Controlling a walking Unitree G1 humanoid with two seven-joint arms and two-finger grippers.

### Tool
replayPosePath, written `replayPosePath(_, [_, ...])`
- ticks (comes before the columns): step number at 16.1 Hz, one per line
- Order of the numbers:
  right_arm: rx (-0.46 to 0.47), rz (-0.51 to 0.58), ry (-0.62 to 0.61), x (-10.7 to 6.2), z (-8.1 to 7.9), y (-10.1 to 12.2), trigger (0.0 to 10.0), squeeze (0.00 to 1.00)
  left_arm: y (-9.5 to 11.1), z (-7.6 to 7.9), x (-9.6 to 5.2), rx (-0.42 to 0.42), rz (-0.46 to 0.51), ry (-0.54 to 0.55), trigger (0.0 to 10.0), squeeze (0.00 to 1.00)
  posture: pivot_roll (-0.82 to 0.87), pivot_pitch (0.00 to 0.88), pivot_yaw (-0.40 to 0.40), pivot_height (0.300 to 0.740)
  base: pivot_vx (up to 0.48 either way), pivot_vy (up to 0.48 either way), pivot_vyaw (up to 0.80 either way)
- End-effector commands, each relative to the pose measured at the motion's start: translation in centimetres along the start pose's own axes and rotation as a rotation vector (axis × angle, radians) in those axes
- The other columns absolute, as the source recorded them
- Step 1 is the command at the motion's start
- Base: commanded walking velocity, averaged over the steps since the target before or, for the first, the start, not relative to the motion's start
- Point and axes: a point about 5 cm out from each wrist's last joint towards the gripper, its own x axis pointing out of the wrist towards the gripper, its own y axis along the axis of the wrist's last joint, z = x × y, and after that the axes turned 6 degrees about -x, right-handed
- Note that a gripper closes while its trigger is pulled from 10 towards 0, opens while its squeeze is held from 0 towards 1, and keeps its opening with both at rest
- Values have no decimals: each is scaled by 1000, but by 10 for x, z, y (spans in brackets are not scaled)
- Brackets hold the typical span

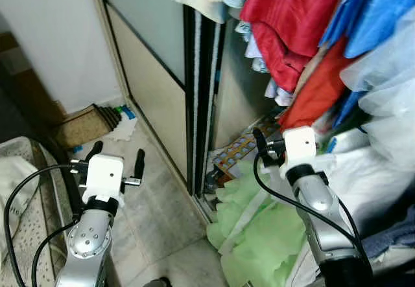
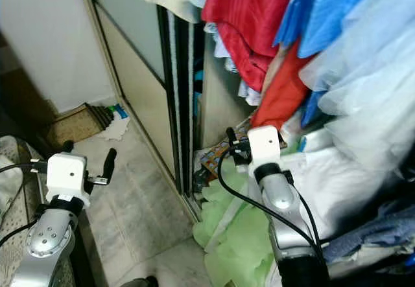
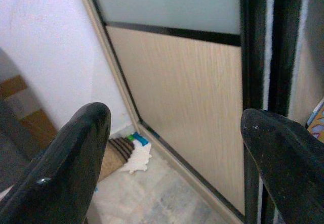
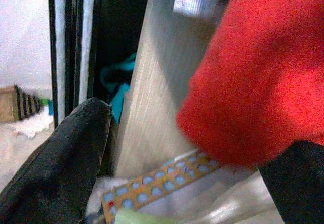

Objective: Clean up the room

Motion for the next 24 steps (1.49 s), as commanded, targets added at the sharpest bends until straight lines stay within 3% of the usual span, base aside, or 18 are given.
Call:
replayPosePath(1, [11,-20,-29,-5,8,-4,10000,0,-4,0,-1,4,-7,5,10000,0,78,105,-53,740,0,0,0])
replayPosePath(5, [59,0,-94,-15,9,0,10000,0,-1,10,5,-12,15,-16,10000,0,26,105,19,740,0,0,0])
replayPosePath(8, [66,9,-127,-27,6,4,10000,0,2,11,4,-18,31,-18,10000,0,8,110,28,740,0,0,0])
replayPosePath(10, [69,-10,-137,-43,10,3,10000,0,1,2,-10,-12,21,17,10000,0,8,117,20,740,0,0,0])
replayPosePath(12, [37,-42,-94,-68,14,0,10000,0,-10,-13,-40,-19,-49,69,10000,0,14,127,12,740,0,0,0])
replayPosePath(15, [-12,-130,-90,-83,24,-12,10000,0,-17,-12,-65,-23,-102,73,10000,0,33,154,-20,740,0,0,0])
replayPosePath(20, [-44,-98,-2,-70,12,0,10000,0,-14,-6,-60,-36,-87,60,10000,0,19,162,-57,740,0,0,0])
replayPosePath(24, [-50,-91,17,-67,5,2,10000,0,-13,1,-56,-85,-90,2,10000,0,15,157,-50,740,0,0,800])
